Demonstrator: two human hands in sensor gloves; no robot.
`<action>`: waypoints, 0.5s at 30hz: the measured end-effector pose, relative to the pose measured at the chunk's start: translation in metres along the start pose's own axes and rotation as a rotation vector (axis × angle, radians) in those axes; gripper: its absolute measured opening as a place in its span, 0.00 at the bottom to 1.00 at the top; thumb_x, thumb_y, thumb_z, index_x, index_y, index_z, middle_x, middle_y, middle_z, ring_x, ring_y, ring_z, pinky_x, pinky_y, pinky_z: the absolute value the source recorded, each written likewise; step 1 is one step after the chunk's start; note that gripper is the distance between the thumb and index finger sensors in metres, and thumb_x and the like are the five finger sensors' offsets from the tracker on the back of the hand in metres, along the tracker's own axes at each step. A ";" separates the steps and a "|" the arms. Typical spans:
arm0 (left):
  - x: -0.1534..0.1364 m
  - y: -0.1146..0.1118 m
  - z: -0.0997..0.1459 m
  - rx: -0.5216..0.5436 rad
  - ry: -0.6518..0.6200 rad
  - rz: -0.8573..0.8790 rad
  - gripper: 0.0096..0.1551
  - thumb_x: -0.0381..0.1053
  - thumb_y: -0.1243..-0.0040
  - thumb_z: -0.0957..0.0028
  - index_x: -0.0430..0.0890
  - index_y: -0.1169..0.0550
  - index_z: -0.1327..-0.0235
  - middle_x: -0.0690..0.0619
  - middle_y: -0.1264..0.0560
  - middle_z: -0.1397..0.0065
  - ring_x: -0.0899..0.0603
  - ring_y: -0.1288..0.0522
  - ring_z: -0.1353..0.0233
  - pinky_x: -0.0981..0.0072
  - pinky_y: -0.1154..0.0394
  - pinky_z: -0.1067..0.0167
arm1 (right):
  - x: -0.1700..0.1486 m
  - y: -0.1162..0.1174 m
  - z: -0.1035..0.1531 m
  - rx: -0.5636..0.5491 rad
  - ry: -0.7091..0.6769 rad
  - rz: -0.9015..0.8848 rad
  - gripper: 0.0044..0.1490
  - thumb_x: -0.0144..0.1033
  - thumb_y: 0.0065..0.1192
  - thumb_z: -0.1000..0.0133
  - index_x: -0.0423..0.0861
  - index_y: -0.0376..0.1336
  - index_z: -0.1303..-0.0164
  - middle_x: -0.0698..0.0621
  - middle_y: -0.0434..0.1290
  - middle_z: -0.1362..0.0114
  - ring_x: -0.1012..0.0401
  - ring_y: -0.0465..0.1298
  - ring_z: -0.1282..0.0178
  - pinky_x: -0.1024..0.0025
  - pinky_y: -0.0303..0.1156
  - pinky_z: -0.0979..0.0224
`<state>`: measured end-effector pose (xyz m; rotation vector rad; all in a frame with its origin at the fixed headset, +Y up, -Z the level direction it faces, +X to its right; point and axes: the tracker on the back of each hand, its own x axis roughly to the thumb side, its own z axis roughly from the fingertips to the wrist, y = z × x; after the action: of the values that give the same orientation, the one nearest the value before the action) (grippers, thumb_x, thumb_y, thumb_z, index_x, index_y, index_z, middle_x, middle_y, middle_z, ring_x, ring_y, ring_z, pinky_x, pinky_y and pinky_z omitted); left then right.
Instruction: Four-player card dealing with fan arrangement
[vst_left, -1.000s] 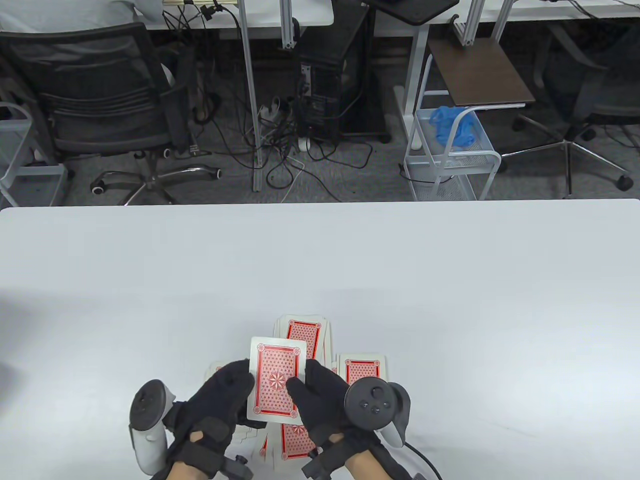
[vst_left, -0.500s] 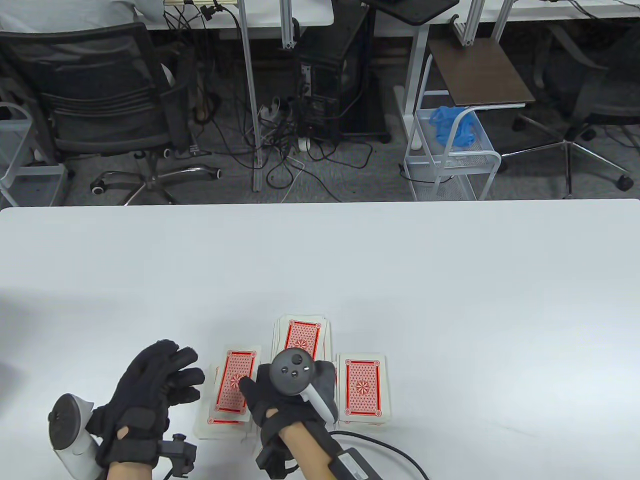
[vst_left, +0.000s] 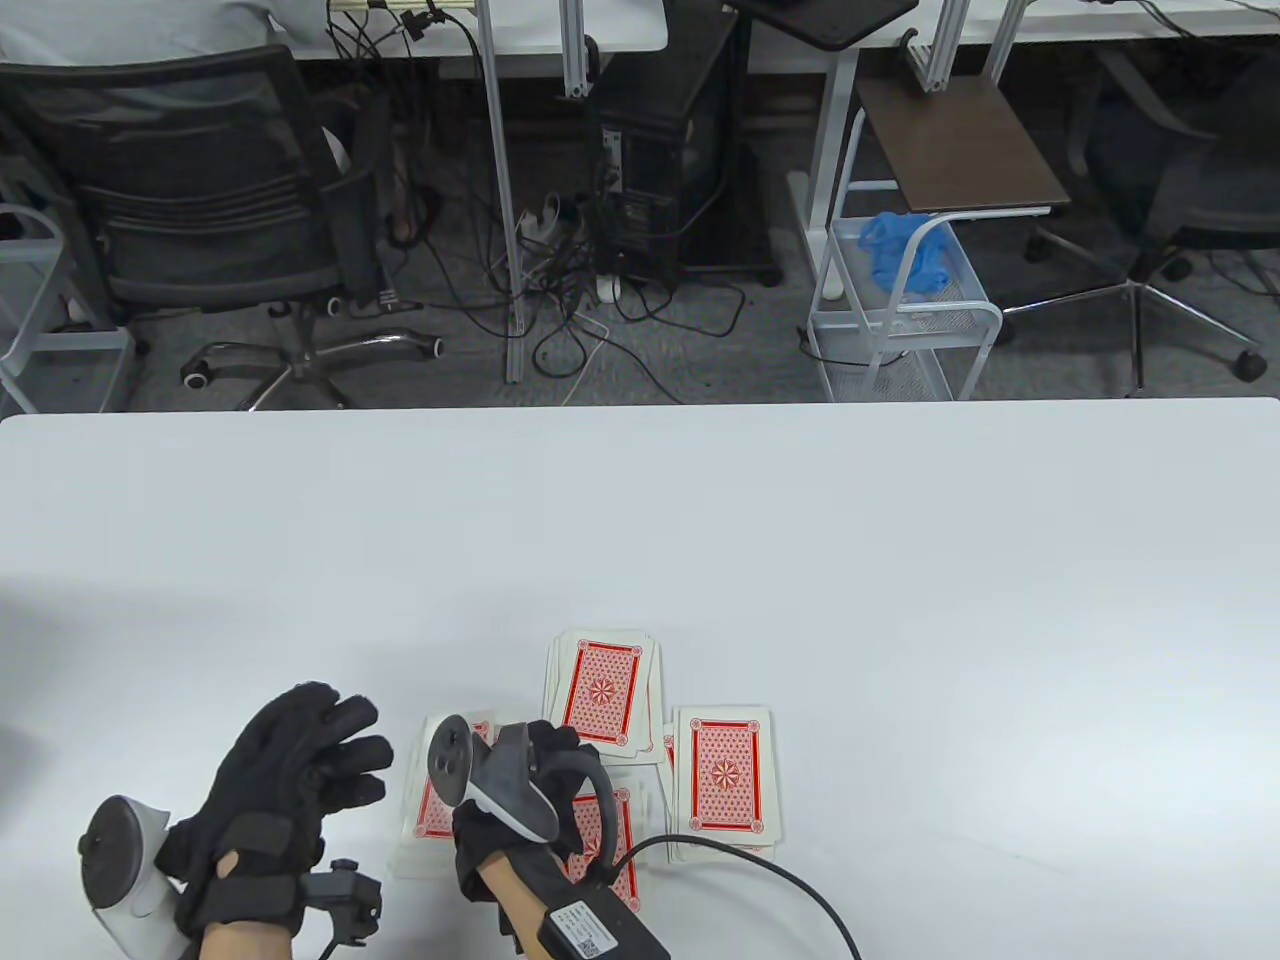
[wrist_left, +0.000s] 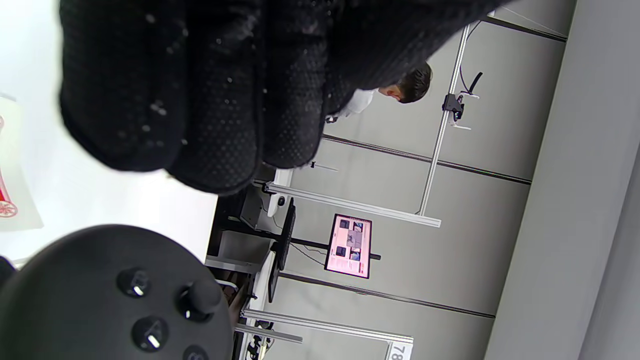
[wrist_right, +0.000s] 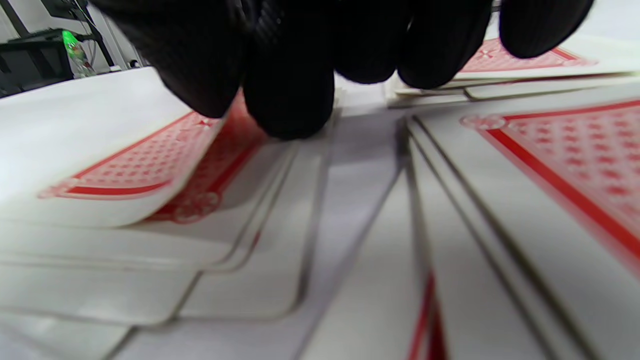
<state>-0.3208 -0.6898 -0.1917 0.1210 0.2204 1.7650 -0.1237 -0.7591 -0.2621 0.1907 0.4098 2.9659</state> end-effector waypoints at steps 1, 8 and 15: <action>0.000 0.000 0.000 0.002 0.002 0.000 0.26 0.52 0.40 0.40 0.41 0.21 0.34 0.43 0.12 0.39 0.33 0.10 0.49 0.49 0.11 0.58 | 0.000 0.001 -0.001 0.006 0.007 0.008 0.26 0.43 0.67 0.38 0.32 0.74 0.51 0.33 0.67 0.34 0.30 0.63 0.31 0.20 0.55 0.32; 0.001 -0.004 0.000 -0.025 -0.008 -0.027 0.26 0.52 0.40 0.40 0.41 0.21 0.34 0.42 0.12 0.39 0.33 0.10 0.49 0.49 0.11 0.58 | -0.008 -0.010 0.000 -0.059 -0.017 0.076 0.28 0.52 0.64 0.38 0.37 0.73 0.50 0.34 0.67 0.32 0.30 0.63 0.29 0.20 0.54 0.31; 0.003 -0.015 0.000 -0.063 -0.042 -0.131 0.27 0.53 0.39 0.40 0.40 0.20 0.34 0.42 0.12 0.39 0.32 0.10 0.49 0.48 0.12 0.58 | -0.041 -0.083 0.035 -0.316 -0.245 -0.288 0.39 0.50 0.53 0.34 0.33 0.65 0.24 0.28 0.68 0.23 0.28 0.70 0.29 0.26 0.65 0.33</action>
<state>-0.3071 -0.6836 -0.1946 0.0955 0.1391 1.6358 -0.0679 -0.6775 -0.2558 0.4138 -0.0598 2.6333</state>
